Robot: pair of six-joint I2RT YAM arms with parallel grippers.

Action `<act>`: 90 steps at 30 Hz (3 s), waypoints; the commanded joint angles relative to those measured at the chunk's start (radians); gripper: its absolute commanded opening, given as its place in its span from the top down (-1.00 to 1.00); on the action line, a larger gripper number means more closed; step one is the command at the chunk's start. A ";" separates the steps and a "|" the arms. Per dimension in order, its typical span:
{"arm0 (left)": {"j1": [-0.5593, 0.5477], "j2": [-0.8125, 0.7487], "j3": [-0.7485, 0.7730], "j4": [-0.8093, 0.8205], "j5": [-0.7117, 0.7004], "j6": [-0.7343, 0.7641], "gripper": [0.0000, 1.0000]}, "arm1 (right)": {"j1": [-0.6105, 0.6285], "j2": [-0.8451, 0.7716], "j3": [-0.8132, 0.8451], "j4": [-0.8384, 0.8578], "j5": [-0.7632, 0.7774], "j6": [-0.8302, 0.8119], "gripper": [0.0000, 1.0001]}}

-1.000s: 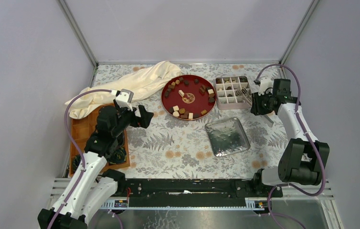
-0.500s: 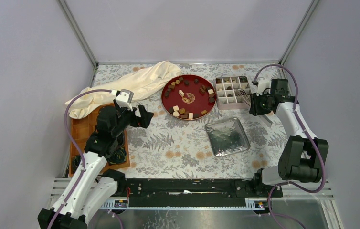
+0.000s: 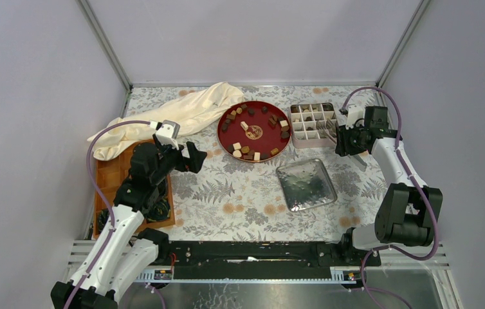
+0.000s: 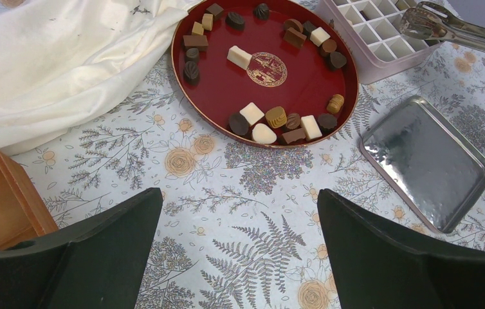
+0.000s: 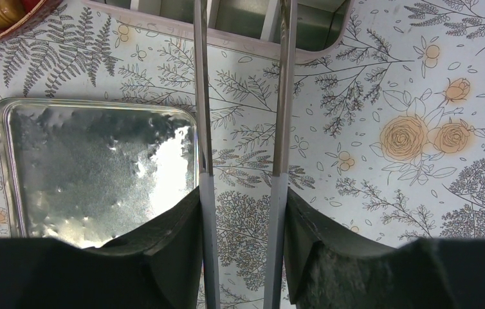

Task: Pack the chocolate
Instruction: Place the fake chocolate in the packing box, then pick up the fake chocolate from the plate.

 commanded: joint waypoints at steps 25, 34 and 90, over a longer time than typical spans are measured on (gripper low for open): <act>0.000 -0.021 -0.010 0.040 -0.008 -0.008 -0.97 | 0.011 -0.247 -0.045 0.078 -0.265 -0.035 0.02; 0.000 -0.026 0.013 0.052 0.008 -0.043 -0.97 | 0.011 -0.290 -0.051 0.086 -0.356 -0.039 0.03; 0.119 0.645 0.371 0.502 0.188 -0.333 -0.98 | 0.488 0.581 0.847 -0.208 0.053 -0.035 0.06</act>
